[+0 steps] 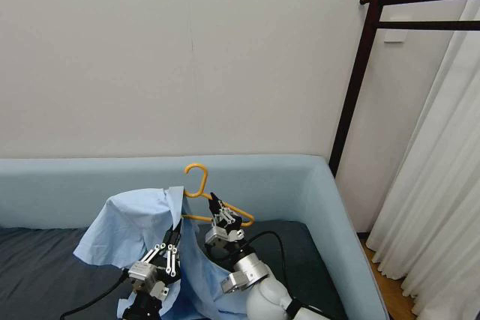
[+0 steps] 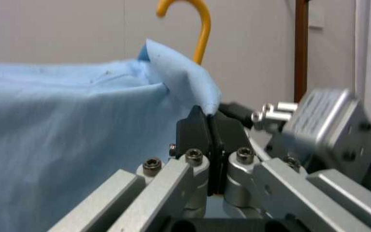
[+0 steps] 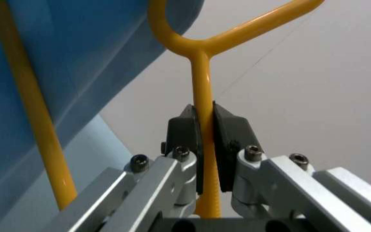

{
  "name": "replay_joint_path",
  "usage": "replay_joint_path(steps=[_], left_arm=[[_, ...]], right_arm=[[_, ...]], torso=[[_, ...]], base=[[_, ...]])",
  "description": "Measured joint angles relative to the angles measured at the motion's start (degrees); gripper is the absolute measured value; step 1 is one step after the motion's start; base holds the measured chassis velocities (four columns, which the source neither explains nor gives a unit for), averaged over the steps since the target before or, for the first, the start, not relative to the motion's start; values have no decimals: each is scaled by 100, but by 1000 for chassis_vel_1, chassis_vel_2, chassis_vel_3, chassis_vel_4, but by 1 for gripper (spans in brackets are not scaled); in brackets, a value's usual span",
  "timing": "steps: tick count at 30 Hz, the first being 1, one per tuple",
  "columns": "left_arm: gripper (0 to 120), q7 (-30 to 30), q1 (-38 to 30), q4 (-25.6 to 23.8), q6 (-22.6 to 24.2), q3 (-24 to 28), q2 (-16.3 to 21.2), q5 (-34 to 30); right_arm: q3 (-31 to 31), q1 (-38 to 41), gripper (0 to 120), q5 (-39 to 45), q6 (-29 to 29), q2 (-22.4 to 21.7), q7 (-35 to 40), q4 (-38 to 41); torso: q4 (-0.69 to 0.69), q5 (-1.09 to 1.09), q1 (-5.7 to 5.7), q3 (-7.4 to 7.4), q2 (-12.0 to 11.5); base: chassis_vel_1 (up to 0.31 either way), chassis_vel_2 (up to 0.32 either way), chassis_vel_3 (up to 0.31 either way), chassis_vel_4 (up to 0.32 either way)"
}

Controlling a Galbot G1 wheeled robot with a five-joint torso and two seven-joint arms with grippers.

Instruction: Pick up the clothes from the sofa and hang them on the clothes hanger.

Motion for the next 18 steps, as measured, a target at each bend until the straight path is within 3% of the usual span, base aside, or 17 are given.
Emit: replay_joint_path(steps=[6, 10, 15, 18], left_arm=[[7, -234, 26, 149, -311, -86, 33, -14], [25, -232, 149, 141, -750, -320, 147, -36], [36, -59, 253, 99, -977, -564, 249, -24], [52, 231, 438, -60, -1233, -865, 550, -258]], right_arm=[[123, 16, 5, 176, 143, -9, 1, 197], [295, 10, 5, 147, 308, -70, 6, 190], [425, 15, 5, 102, 424, -88, 17, 126], [581, 57, 5, -65, 688, -123, 24, 31]], torso=[[0, 0, 0, 0, 0], [-1, 0, 0, 0, 0], [-1, 0, 0, 0, 0], [-1, 0, 0, 0, 0]], base=[[0, 0, 0, 0], [0, 0, 0, 0], [0, 0, 0, 0], [0, 0, 0, 0]])
